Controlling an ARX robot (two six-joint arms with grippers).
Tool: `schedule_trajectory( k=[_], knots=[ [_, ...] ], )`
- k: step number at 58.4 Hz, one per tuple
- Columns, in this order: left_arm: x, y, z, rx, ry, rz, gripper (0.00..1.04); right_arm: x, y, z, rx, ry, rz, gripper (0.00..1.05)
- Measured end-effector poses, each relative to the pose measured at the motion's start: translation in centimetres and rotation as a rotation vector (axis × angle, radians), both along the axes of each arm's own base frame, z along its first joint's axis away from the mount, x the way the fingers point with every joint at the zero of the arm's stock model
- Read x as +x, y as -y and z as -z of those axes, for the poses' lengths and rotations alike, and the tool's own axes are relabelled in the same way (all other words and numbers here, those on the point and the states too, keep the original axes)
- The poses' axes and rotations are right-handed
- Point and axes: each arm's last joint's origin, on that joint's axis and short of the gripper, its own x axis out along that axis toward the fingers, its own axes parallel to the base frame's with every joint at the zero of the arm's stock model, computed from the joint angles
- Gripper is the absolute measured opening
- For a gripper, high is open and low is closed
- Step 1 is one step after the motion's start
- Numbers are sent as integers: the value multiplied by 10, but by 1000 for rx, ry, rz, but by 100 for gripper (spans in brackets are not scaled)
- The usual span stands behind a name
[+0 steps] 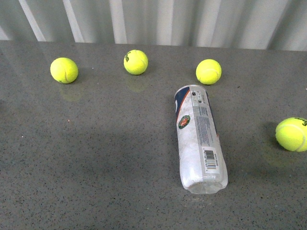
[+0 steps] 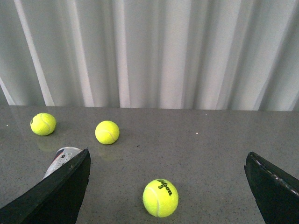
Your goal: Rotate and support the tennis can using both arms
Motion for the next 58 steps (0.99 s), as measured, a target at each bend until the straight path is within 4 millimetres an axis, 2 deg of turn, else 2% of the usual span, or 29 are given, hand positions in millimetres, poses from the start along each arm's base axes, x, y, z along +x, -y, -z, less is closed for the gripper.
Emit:
schedule_trajectory(
  k=[49, 55, 58],
  knots=[
    [0, 0, 0, 0, 0, 0, 98, 0, 0, 0, 0, 0, 0, 98],
    [0, 0, 0, 0, -1, -2, 98, 3, 1, -11, -34, -270, 230, 98],
    [0, 0, 0, 0, -1, 0, 98, 12, 4, -27, -46, -281, 268, 98]
  ],
)
